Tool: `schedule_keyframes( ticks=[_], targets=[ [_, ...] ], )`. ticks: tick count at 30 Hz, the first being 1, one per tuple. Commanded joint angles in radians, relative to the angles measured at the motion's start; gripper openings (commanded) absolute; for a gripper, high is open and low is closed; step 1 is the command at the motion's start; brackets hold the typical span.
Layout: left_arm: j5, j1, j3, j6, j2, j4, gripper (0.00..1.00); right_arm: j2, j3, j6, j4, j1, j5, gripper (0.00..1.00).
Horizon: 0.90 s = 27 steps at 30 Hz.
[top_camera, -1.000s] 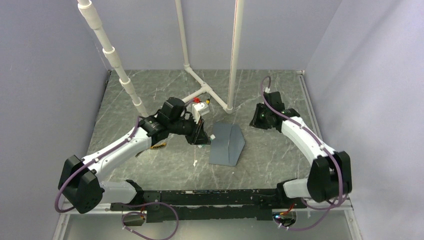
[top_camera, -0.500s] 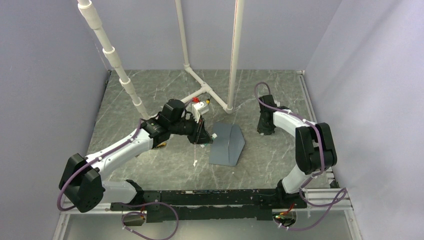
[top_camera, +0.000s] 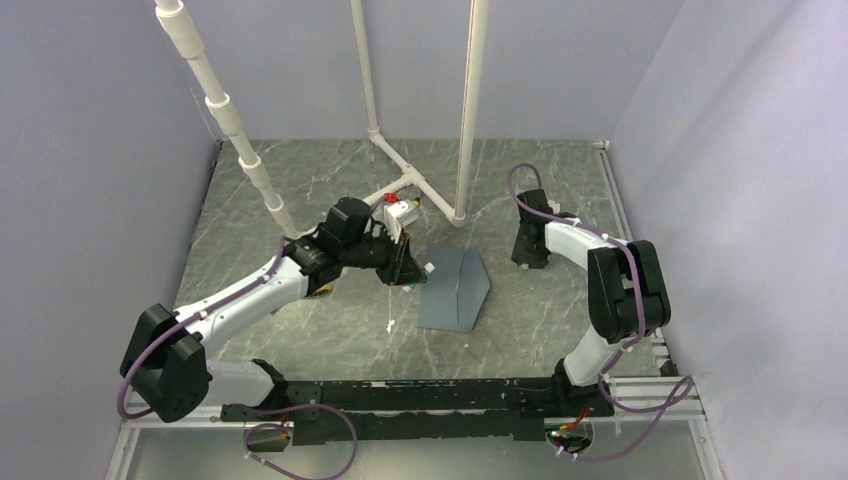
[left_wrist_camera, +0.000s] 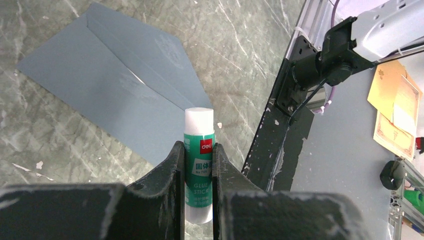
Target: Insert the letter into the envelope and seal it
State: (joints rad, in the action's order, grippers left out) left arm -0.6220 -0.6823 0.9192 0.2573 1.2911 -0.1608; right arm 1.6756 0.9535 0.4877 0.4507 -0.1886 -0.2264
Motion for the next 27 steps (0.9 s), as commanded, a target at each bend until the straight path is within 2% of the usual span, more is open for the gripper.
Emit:
schedule_keyframes(
  ticks=[1,7,13,15,18,20,23,25,27],
  targets=[
    [0.038,0.000,-0.003,0.007,-0.006,0.031,0.02,-0.014,0.003,0.010,-0.007,0.005,0.001,0.43],
    [0.063,0.000,-0.013,0.017,-0.026,0.045,0.02,-0.085,0.031,0.019,0.038,0.005,0.001,0.54],
    [0.091,0.001,0.004,0.068,-0.048,0.082,0.02,-0.282,0.048,0.027,0.098,0.005,0.005,0.64],
    [0.090,0.000,0.002,0.101,-0.062,0.129,0.02,-0.353,0.057,-0.002,0.110,0.002,0.066,0.65],
    [0.056,0.000,-0.003,0.155,-0.079,0.224,0.03,-0.459,0.053,-0.037,0.081,-0.021,0.256,0.65],
    [0.026,0.001,-0.001,0.182,-0.084,0.272,0.03,-0.548,0.015,-0.043,-0.014,-0.051,0.448,0.66],
    [0.001,0.000,0.009,0.222,-0.085,0.317,0.02,-0.685,-0.074,0.030,-0.241,-0.118,0.717,0.73],
    [-0.013,0.000,0.011,0.258,-0.088,0.355,0.02,-0.785,-0.146,0.151,-0.478,-0.162,0.783,0.81],
    [-0.022,0.000,0.004,0.303,-0.091,0.416,0.03,-0.838,-0.212,0.292,-0.647,-0.205,0.788,0.87]
  ],
)
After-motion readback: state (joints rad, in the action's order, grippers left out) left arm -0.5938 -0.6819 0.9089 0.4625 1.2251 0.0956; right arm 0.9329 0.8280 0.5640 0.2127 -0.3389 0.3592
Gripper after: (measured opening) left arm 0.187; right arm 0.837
